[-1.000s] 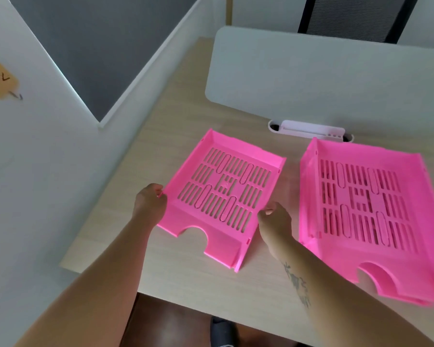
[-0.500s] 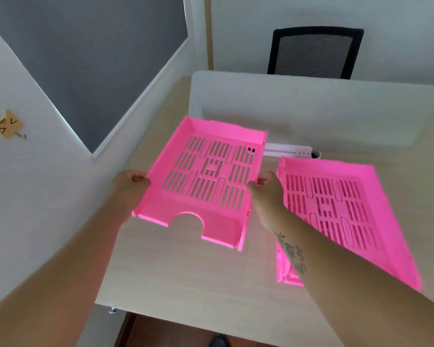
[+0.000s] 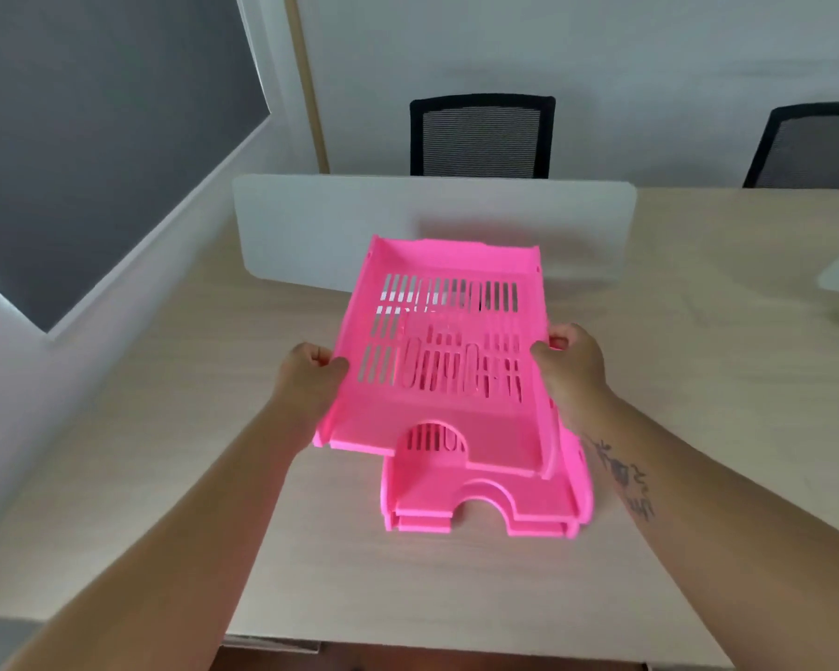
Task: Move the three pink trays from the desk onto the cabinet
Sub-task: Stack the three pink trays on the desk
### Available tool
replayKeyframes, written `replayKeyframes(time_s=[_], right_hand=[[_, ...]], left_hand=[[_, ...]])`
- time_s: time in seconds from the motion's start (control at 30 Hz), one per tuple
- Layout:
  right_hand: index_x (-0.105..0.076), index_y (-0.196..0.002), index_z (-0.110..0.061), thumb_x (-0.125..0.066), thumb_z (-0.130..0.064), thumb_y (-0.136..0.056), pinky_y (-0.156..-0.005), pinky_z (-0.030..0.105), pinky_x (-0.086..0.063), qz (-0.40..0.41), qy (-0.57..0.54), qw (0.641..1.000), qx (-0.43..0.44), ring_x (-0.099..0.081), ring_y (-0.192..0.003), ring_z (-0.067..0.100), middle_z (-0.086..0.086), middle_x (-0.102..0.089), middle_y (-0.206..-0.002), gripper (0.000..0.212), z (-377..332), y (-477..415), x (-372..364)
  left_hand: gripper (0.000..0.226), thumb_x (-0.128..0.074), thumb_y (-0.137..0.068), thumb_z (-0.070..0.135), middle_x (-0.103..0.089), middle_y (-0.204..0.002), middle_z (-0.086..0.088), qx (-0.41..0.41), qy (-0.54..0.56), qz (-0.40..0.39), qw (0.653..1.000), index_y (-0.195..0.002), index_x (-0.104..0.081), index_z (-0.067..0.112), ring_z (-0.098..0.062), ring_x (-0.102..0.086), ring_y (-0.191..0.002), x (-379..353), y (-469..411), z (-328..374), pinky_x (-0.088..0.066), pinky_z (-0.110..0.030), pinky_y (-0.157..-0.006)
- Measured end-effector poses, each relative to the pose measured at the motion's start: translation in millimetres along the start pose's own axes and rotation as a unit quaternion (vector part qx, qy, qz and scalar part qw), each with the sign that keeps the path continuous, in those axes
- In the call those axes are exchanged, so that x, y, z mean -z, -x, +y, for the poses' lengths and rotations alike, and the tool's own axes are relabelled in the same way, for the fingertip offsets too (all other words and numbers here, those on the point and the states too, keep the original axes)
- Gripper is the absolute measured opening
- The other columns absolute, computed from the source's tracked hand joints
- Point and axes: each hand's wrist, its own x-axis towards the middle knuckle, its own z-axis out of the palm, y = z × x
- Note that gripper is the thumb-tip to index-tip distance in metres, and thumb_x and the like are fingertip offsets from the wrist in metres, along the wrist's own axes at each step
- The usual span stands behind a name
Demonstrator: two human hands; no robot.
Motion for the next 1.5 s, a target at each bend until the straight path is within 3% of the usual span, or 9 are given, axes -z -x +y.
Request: replayKeyframes(time_s=[0.13, 0.3, 0.4, 0.6, 0.83, 0.97, 1.07, 1.27, 1.5], right_hand=[[-0.061, -0.109, -0.001, -0.050, -0.001, -0.088, -0.077, 0.044, -0.055, -0.026, 0.014, 0.999, -0.026, -0.064, -0.084, 0.031, 0.019, -0.067, -0.106, 0.024, 27, -12, 41], [-0.060, -0.107, -0.004, -0.046, 0.000, -0.090, -0.072, 0.040, -0.055, -0.061, 0.020, 0.997, -0.052, -0.064, -0.083, 0.030, 0.014, -0.066, -0.098, 0.022, 47, -15, 51], [-0.061, -0.113, -0.006, -0.046, -0.002, -0.090, -0.071, 0.041, -0.056, -0.073, 0.033, 0.995, -0.054, -0.067, -0.088, 0.034, 0.013, -0.067, -0.103, 0.027, 59, -14, 49], [-0.058, -0.128, -0.008, -0.045, -0.010, -0.098, -0.075, 0.033, -0.052, -0.070, 0.052, 0.996, -0.026, -0.065, -0.100, 0.028, 0.010, -0.067, -0.116, 0.032, 64, -16, 44], [-0.048, -0.138, -0.008, -0.038, -0.020, -0.103, -0.061, 0.026, -0.045, -0.103, 0.117, 0.987, -0.041, -0.058, -0.079, 0.015, 0.006, -0.062, -0.108, 0.038, 60, -9, 40], [-0.049, -0.137, -0.002, -0.034, -0.027, -0.105, -0.079, 0.036, -0.046, -0.117, 0.130, 0.980, -0.093, -0.053, -0.080, 0.022, 0.003, -0.055, -0.085, 0.043, 66, 2, 39], [-0.049, -0.137, 0.000, -0.032, -0.019, -0.104, -0.091, 0.047, -0.049, -0.114, 0.136, 0.978, -0.112, -0.060, -0.098, 0.038, 0.020, -0.062, -0.104, 0.041, 64, 8, 41], [-0.044, -0.142, -0.006, -0.032, -0.016, -0.102, -0.081, 0.039, -0.043, -0.132, 0.118, 0.973, -0.146, -0.050, -0.091, 0.027, 0.007, -0.053, -0.096, 0.043, 66, 6, 43], [-0.041, -0.144, -0.007, -0.031, -0.021, -0.104, -0.079, 0.037, -0.044, -0.121, 0.123, 0.977, -0.122, -0.052, -0.086, 0.022, 0.009, -0.054, -0.107, 0.044, 68, -3, 36]], left_hand=[[0.009, -0.054, -0.089, 0.004, -0.060, -0.076, -0.009, 0.012, -0.002, -0.033, 0.999, -0.082, -0.057, 0.008, -0.024, -0.055, -0.065, -40, 30, 0, -0.050, -0.032, -0.060], [0.007, -0.052, -0.090, 0.002, -0.063, -0.085, -0.020, 0.052, -0.016, -0.036, 0.998, -0.085, -0.056, 0.001, -0.027, -0.057, -0.071, -61, 42, -16, -0.058, -0.048, -0.075], [0.014, -0.052, -0.090, 0.003, -0.067, -0.100, -0.021, 0.070, -0.020, -0.033, 0.997, -0.101, -0.058, -0.003, -0.029, -0.059, -0.076, -67, 43, -28, -0.058, -0.047, -0.076], [0.010, -0.057, -0.091, 0.007, -0.069, -0.102, -0.018, 0.069, 0.007, -0.047, 0.996, -0.100, -0.059, 0.002, -0.037, -0.068, -0.095, -66, 35, -36, -0.060, -0.048, -0.079], [0.026, -0.058, -0.095, 0.026, -0.075, -0.090, -0.016, 0.051, 0.062, -0.041, 0.996, -0.087, -0.071, 0.005, -0.022, -0.066, -0.071, -66, 30, -40, -0.062, -0.042, -0.070], [0.036, -0.049, -0.100, 0.040, -0.077, -0.097, -0.011, 0.122, 0.133, -0.142, 0.973, -0.094, -0.074, 0.015, -0.033, -0.072, -0.093, -69, 31, -52, -0.058, -0.052, -0.086], [0.041, -0.045, -0.101, 0.043, -0.076, -0.108, -0.015, 0.160, 0.208, -0.182, 0.948, -0.106, -0.073, 0.014, -0.039, -0.072, -0.100, -70, 35, -59, -0.054, -0.062, -0.090], [0.042, -0.039, -0.105, 0.038, -0.072, -0.119, -0.019, 0.142, 0.288, -0.257, 0.911, -0.124, -0.066, 0.014, -0.041, -0.068, -0.109, -67, 30, -76, -0.051, -0.065, -0.093], [0.051, -0.048, -0.094, 0.058, -0.074, -0.117, -0.016, 0.123, 0.237, -0.207, 0.941, -0.118, -0.072, 0.019, -0.040, -0.071, -0.105, -74, 27, -74, -0.053, -0.063, -0.091]])
